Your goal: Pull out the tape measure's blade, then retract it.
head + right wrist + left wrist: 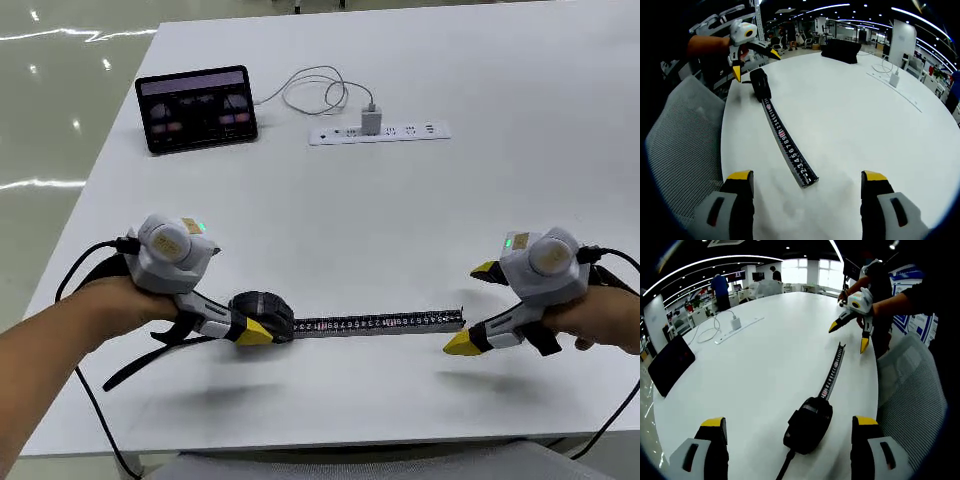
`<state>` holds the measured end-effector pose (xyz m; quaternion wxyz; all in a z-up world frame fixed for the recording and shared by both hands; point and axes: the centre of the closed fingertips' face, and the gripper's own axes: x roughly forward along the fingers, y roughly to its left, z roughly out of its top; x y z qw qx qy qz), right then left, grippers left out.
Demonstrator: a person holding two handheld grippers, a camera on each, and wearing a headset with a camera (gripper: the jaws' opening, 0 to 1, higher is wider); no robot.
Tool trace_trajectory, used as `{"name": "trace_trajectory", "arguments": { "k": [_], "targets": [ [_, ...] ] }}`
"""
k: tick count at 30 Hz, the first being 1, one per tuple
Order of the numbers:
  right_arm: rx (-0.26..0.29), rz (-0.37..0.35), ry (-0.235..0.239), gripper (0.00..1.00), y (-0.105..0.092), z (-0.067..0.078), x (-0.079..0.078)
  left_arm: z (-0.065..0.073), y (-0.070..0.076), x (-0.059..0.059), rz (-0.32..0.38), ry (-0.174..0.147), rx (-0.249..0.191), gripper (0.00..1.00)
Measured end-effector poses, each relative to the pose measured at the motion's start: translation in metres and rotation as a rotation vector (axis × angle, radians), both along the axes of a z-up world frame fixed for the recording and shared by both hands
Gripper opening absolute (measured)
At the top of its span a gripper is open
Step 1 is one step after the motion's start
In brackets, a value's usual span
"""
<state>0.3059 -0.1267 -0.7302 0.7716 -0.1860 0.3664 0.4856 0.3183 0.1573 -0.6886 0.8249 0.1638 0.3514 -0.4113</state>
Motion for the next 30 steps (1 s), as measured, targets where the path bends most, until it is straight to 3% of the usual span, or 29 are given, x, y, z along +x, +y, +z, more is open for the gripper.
{"name": "trace_trajectory", "arguments": {
  "k": [3, 7, 8, 9, 12, 19, 20, 22, 27, 30],
  "targets": [
    [0.007, -0.026, -0.013, 0.9, -0.007, 0.001, -0.003, -0.002, 0.008, -0.003, 0.027, -0.01, 0.0, 1.0],
    [0.024, -0.062, -0.018, 0.95, -0.013, 0.003, -0.009, 0.001, 0.015, -0.005, 0.079, -0.023, -0.035, 1.0],
    [0.033, -0.074, -0.017, 0.95, -0.015, 0.004, -0.011, 0.0, 0.018, -0.008, 0.09, -0.014, -0.04, 1.0],
    [0.037, -0.078, -0.02, 0.95, -0.016, 0.005, -0.012, -0.002, 0.018, -0.014, 0.105, 0.025, -0.053, 0.99],
    [0.033, -0.087, -0.036, 0.96, -0.02, 0.004, -0.015, -0.003, 0.025, -0.013, 0.12, -0.018, -0.045, 1.0],
    [0.066, -0.145, -0.064, 1.0, -0.028, 0.016, -0.016, 0.006, 0.029, -0.018, 0.132, -0.079, -0.094, 1.0],
    [0.069, -0.143, -0.068, 1.0, -0.029, 0.017, -0.018, 0.007, 0.028, -0.022, 0.126, -0.069, -0.121, 1.0],
    [0.058, -0.137, -0.092, 1.0, -0.032, 0.018, -0.019, 0.006, 0.03, -0.025, 0.129, -0.068, -0.122, 1.0],
    [0.067, -0.159, -0.091, 1.0, -0.039, 0.023, -0.028, 0.011, 0.032, -0.031, 0.146, -0.088, -0.141, 1.0],
    [0.087, -0.182, -0.098, 1.0, -0.042, 0.025, -0.032, 0.009, 0.034, -0.036, 0.169, -0.076, -0.142, 1.0]
  ]
}}
